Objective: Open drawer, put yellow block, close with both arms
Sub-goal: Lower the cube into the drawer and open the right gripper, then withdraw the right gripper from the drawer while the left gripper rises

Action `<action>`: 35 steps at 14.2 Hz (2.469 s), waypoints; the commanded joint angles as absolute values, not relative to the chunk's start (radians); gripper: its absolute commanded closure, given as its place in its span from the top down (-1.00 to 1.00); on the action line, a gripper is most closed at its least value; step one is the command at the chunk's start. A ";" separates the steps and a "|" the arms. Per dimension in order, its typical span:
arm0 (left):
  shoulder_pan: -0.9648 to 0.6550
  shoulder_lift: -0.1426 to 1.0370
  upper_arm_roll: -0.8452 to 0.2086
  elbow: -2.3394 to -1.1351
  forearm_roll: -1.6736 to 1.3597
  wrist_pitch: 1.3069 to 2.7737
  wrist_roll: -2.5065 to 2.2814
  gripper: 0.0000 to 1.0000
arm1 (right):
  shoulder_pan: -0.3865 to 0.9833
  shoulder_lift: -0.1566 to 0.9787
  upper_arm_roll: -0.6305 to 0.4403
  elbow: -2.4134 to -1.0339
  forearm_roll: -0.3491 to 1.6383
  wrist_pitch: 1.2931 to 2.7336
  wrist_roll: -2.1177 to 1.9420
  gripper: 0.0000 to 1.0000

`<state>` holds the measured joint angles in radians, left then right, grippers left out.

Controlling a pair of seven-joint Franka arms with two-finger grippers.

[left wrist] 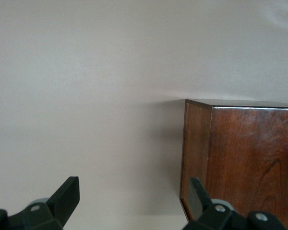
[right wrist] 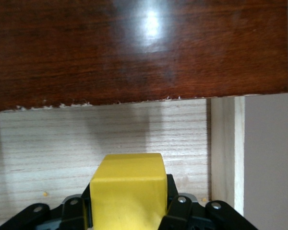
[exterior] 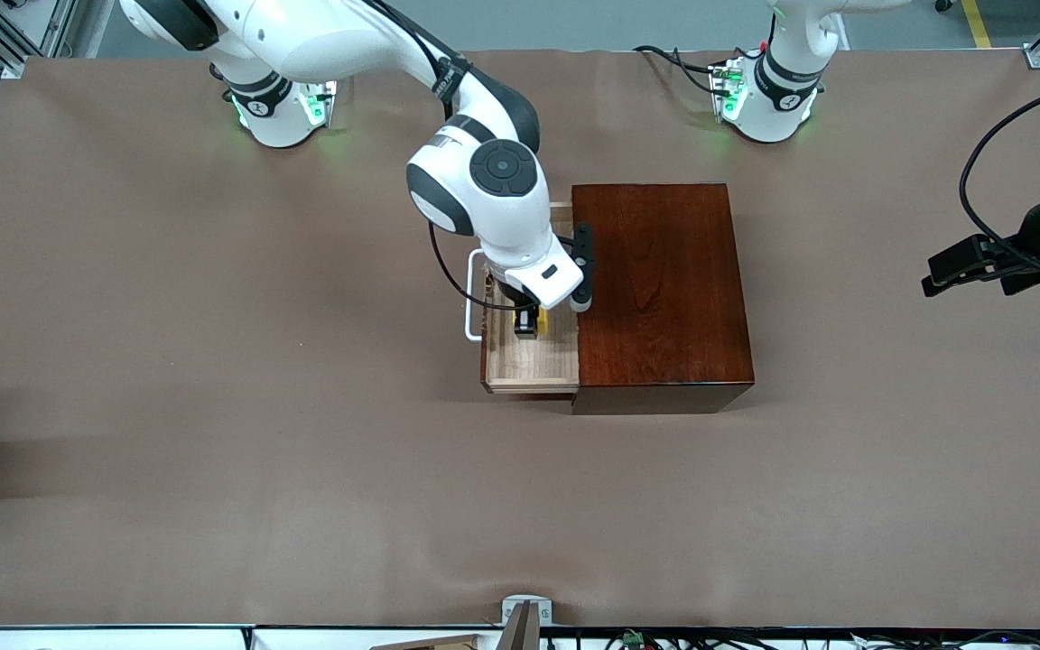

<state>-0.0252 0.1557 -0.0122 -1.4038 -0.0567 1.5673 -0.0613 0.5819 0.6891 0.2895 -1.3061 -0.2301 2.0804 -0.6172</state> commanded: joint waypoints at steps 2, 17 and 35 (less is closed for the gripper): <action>-0.034 0.140 -0.009 -1.425 -0.060 1.580 -0.046 1.00 | 0.601 0.724 0.282 -1.276 -0.262 2.075 -0.595 -1.00; -0.037 0.155 -0.015 -1.422 -0.037 1.608 -0.043 1.00 | 0.609 0.735 0.285 -1.272 -0.256 2.066 -0.525 1.00; -0.037 0.150 -0.106 -1.422 -0.038 1.597 -0.044 1.00 | 0.296 0.476 0.291 -1.284 -0.120 1.774 -0.362 1.00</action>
<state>-0.0351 0.1616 -0.0686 -1.4172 -0.0546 1.5998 -0.0593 0.3398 0.5288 0.2762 -1.2489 -0.1361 1.8060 -0.3657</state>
